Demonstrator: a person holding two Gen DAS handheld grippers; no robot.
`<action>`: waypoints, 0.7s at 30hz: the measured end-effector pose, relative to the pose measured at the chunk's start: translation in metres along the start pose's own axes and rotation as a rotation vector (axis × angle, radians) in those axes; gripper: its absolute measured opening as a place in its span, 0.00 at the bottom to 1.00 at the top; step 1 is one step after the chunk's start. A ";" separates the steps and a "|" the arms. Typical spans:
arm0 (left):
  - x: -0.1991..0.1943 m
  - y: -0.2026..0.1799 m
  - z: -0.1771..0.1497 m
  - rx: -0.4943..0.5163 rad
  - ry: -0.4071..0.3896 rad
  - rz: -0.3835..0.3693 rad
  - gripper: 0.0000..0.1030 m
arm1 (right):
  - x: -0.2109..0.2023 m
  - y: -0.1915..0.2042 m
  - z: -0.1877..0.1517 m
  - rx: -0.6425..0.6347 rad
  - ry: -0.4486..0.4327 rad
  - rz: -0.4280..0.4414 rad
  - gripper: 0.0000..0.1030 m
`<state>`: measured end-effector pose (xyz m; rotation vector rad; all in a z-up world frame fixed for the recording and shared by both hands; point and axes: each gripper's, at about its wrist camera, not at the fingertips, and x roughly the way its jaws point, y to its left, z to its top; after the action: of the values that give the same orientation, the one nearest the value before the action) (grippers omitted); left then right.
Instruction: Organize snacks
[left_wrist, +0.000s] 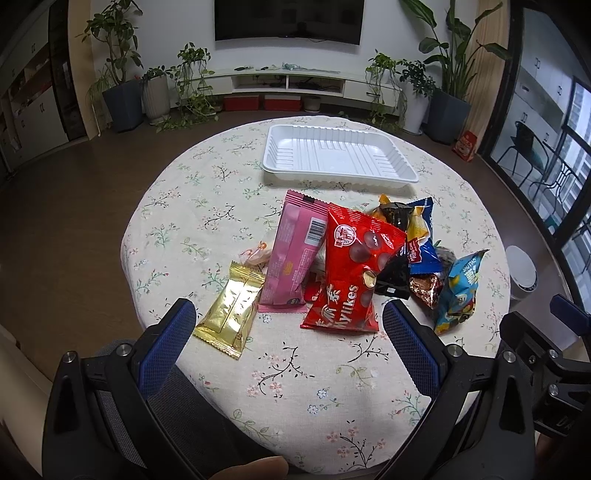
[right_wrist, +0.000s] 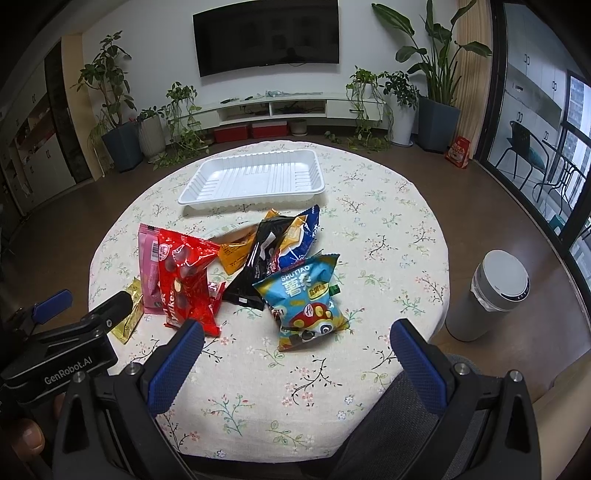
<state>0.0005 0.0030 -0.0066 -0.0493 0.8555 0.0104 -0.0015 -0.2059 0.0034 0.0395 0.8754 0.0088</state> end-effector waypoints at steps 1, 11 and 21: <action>0.000 0.000 0.000 0.000 0.000 0.001 1.00 | 0.000 0.000 0.000 0.000 0.000 0.001 1.00; 0.000 0.001 0.000 -0.002 -0.001 0.000 1.00 | 0.002 0.000 -0.001 0.005 0.007 0.003 1.00; 0.000 0.001 0.000 -0.002 -0.001 -0.001 1.00 | 0.004 -0.001 -0.002 0.005 0.012 0.004 1.00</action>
<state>0.0005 0.0041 -0.0070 -0.0513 0.8544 0.0103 -0.0008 -0.2065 -0.0011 0.0455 0.8872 0.0105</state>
